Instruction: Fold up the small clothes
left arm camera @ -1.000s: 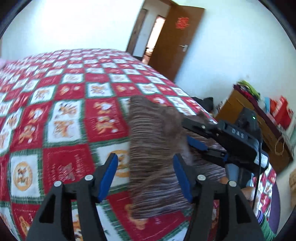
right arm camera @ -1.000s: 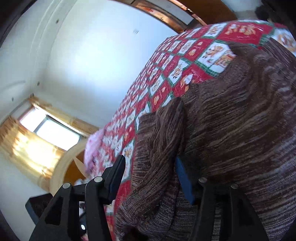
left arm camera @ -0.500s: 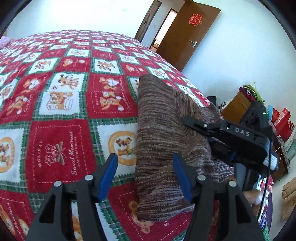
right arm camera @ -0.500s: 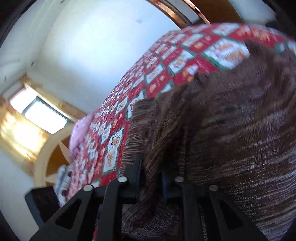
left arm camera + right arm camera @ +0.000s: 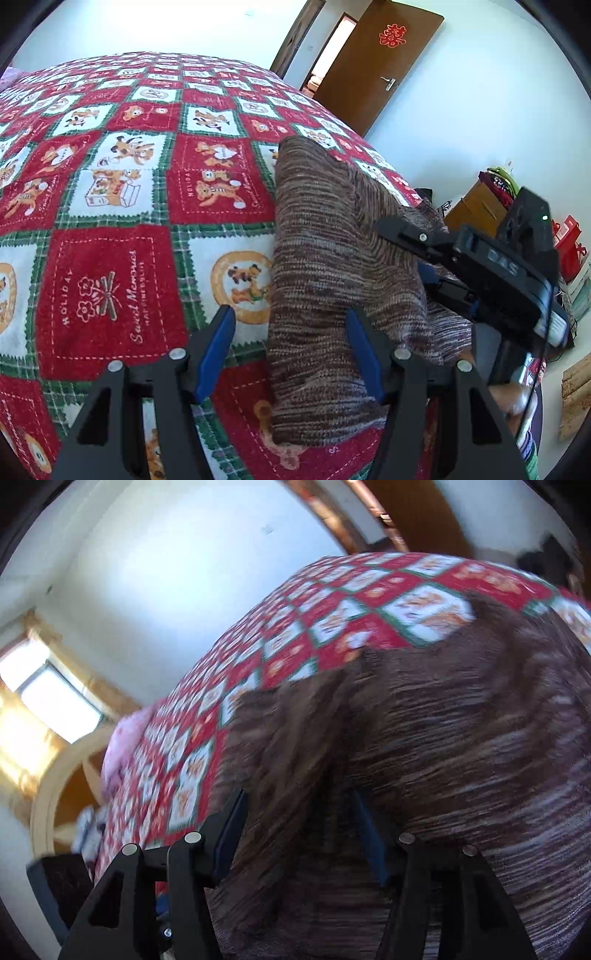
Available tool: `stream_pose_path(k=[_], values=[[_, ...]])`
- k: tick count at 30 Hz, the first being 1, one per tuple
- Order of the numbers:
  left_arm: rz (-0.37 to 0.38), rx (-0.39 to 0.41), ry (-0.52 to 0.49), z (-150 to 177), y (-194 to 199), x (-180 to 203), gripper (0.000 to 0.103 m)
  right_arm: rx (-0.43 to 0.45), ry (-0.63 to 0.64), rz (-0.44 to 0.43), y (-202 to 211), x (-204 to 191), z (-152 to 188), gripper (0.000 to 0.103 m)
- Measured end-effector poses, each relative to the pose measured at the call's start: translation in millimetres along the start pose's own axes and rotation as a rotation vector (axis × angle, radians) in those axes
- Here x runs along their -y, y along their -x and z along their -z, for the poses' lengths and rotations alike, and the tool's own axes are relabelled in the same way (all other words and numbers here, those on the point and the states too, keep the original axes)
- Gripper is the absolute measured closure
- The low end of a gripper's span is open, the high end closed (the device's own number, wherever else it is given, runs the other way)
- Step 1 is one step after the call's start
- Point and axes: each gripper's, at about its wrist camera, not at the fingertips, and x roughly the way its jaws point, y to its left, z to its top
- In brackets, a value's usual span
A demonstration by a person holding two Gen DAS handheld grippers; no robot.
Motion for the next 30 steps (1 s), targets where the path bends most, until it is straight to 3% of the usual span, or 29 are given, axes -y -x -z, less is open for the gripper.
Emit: stream_pose_path(k=[2,4,5,6,7,11,16,21,30], values=[[0.004,0.001,-0.003,0,-1,0,0.039,-0.009,0.042,0.002,-4,-11,4,0.045],[0.003,0.002,-0.007,0,-1,-1,0.039,-0.008,0.053,0.011,-6,-14,4,0.064],[0.003,0.001,-0.008,0,-2,-1,0.038,-0.015,0.021,-0.011,-8,-8,2,0.065],[0.007,0.0,-0.009,0,-2,-1,0.036,-0.026,-0.033,-0.033,-9,3,1,0.072],[0.007,0.0,-0.008,0,-3,-1,0.035,-0.03,-0.059,-0.037,-9,12,3,0.085],[-0.01,-0.001,-0.018,-1,-3,1,0.035,-0.037,-0.019,-0.02,-10,8,3,0.092],[-0.005,-0.022,-0.025,-7,-5,10,0.035,0.055,0.091,0.017,10,-17,-4,0.094],[-0.046,-0.004,-0.145,-12,2,41,0.035,0.072,0.149,0.045,26,-28,-15,0.095],[0.058,0.022,-0.301,-22,14,102,0.035,0.114,0.336,0.159,91,-26,-49,0.095]])
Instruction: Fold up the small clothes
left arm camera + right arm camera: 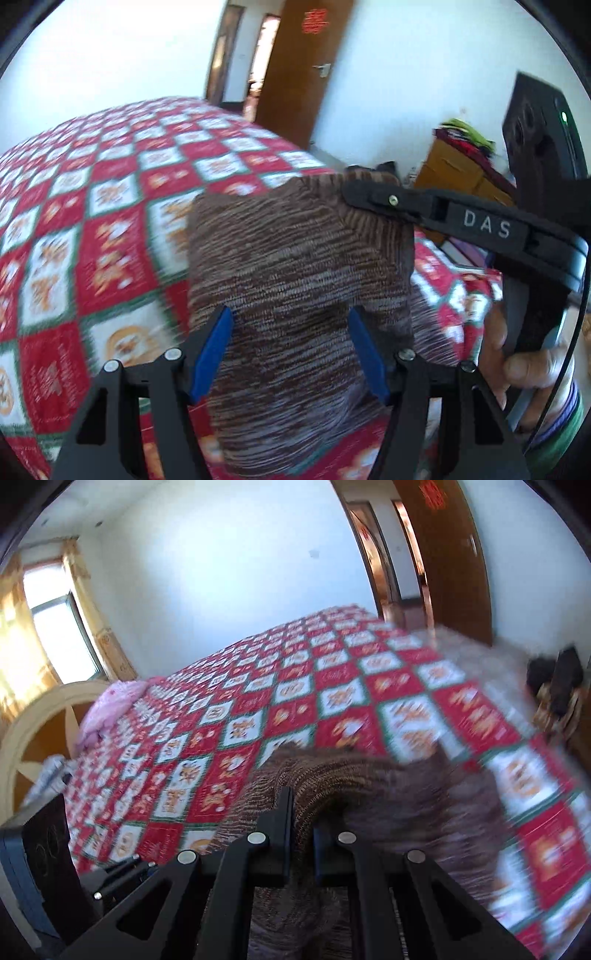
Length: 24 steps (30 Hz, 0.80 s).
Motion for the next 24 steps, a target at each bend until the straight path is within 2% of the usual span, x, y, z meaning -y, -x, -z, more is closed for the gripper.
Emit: stream_pose_path(k=[4,8,11,13,16,17,18,19,20,21,22,24], values=[[0.054,-0.013,-0.07,-5,-10,32,0.035,0.0,0.085,0.068,27,22,-10,0.095],[0.08,-0.057,-0.095,2,-25,46,0.035,-0.108,0.046,0.121,21,69,7,0.095],[0.092,-0.092,-0.074,7,-32,46,0.035,-0.212,-0.066,0.094,2,106,37,0.095],[0.087,-0.104,-0.076,10,-33,47,0.035,-0.261,-0.104,0.07,-7,117,51,0.094],[0.076,-0.101,-0.088,10,-36,48,0.035,-0.261,-0.153,0.032,-3,125,56,0.093],[0.07,-0.1,-0.087,10,-37,47,0.033,-0.258,-0.171,0.02,-1,128,54,0.091],[0.063,-0.099,-0.082,11,-40,47,0.031,-0.254,-0.198,0.004,2,132,51,0.084],[0.06,-0.1,-0.073,12,-43,46,0.031,-0.243,-0.221,-0.006,4,136,48,0.071],[0.06,-0.104,-0.065,14,-46,45,0.031,-0.211,-0.253,-0.023,9,142,44,0.061],[0.062,-0.111,-0.058,16,-49,45,0.031,-0.185,-0.277,-0.035,12,146,40,0.045],[0.064,-0.113,-0.055,19,-51,45,0.031,-0.163,-0.299,-0.037,14,151,36,0.041],[0.066,-0.107,-0.066,24,-53,47,0.026,-0.144,-0.338,-0.049,10,161,27,0.04]])
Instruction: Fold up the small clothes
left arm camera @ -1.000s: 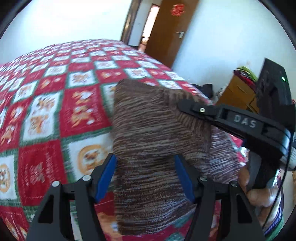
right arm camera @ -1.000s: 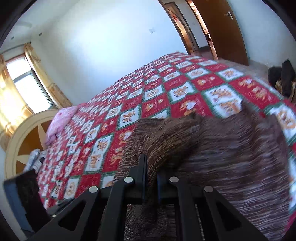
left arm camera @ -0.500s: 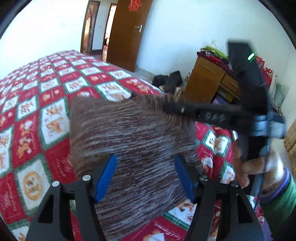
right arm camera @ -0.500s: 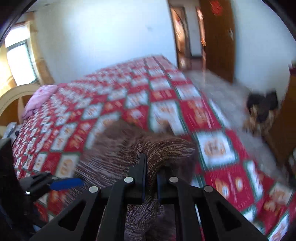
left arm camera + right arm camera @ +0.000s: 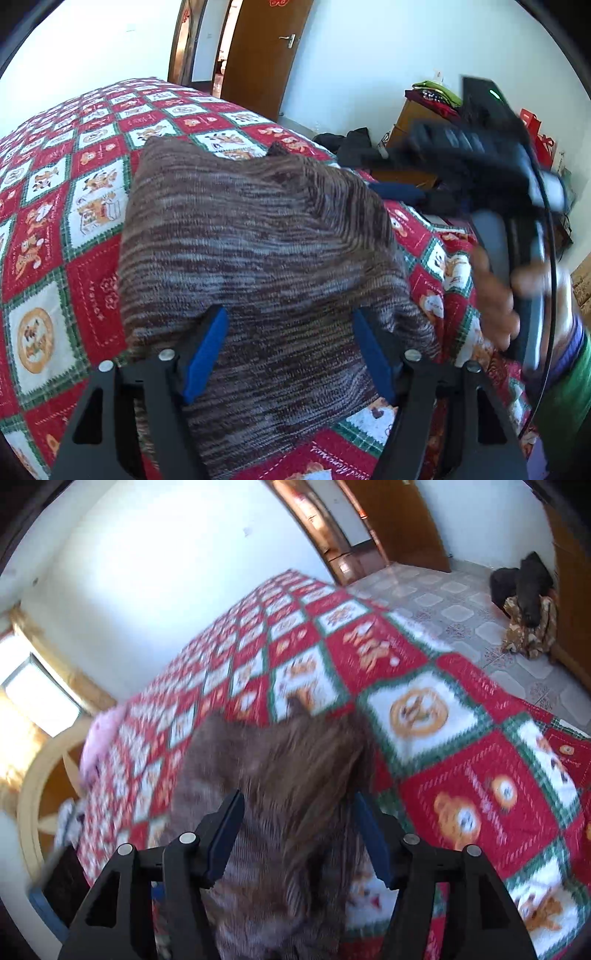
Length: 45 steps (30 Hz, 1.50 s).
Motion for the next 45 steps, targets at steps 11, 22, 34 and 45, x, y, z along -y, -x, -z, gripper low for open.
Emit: stream_pose_path(k=[11,22,34,45], values=[[0.009,0.062,-0.069,12,-3,14,0.003,-0.059,0.153,0.049,-39,-32,-20,0.085],[0.019,0.082,-0.09,20,-2,17,0.0,-0.056,0.34,0.27,-76,-30,-43,0.058],[0.086,0.09,0.091,31,46,-24,0.0,-0.104,0.081,0.011,51,-23,56,0.052],[-0.164,0.025,0.177,37,67,-53,0.0,-0.218,0.163,0.087,4,-53,110,0.1]])
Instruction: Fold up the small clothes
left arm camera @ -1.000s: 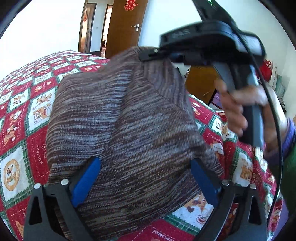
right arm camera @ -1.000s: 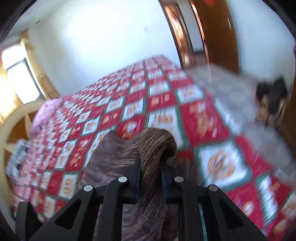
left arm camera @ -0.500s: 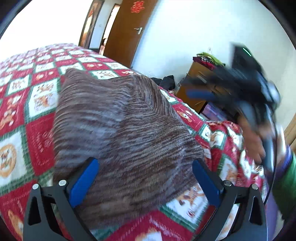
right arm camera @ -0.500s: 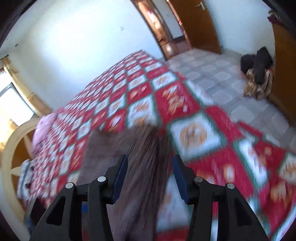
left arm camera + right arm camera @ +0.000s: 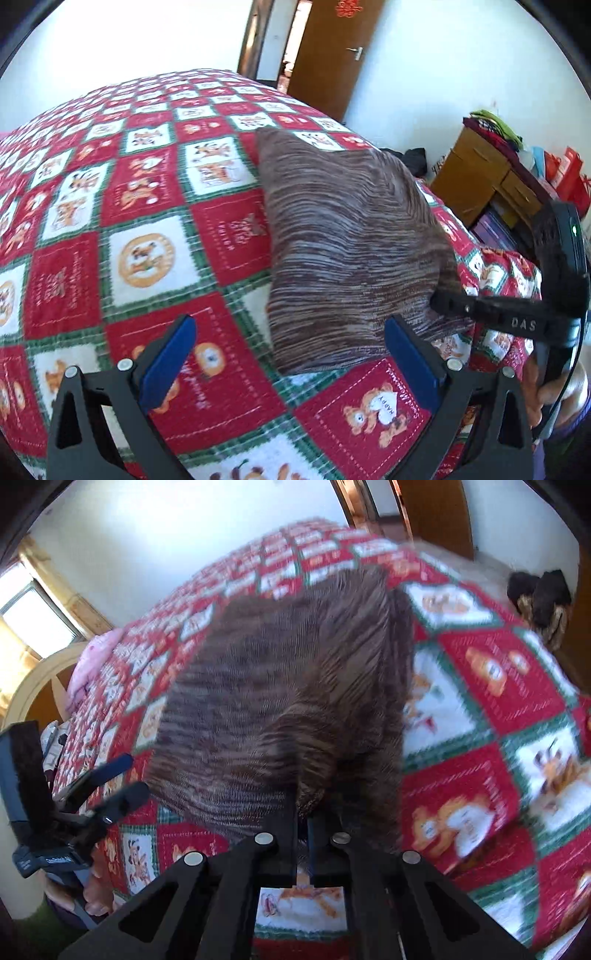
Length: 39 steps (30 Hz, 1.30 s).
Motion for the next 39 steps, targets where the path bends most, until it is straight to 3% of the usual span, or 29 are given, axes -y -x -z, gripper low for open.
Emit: stream_pose_path(k=[4,8,15,21,25,29,32,36,39], values=[[0.007,0.011,0.022,-2,6,-9,0.0,0.037,0.077,0.061,26,-12,9,0.1],[0.005,0.014,0.027,-12,2,-9,0.0,-0.038,0.057,0.17,22,11,20,0.1],[-0.089,-0.001,-0.032,-22,-13,-1,0.0,-0.024,0.001,0.127,31,24,19,0.098],[-0.158,0.041,-0.109,-42,-20,16,0.0,0.207,0.016,0.168,72,3,0,0.097],[-0.214,0.077,-0.171,-63,-28,33,0.0,0.221,0.114,0.25,53,-22,-21,0.097],[-0.237,0.101,-0.182,-81,-41,40,0.0,0.162,0.119,0.224,21,-21,-36,0.097],[-0.256,0.076,-0.185,-90,-62,42,0.0,0.108,0.079,0.242,1,-5,-41,0.097],[-0.292,-0.002,-0.168,-92,-95,37,0.0,0.112,0.034,0.232,-3,10,-47,0.098],[-0.242,-0.048,-0.082,-92,-113,22,0.0,0.113,0.009,0.237,-12,16,-56,0.098]])
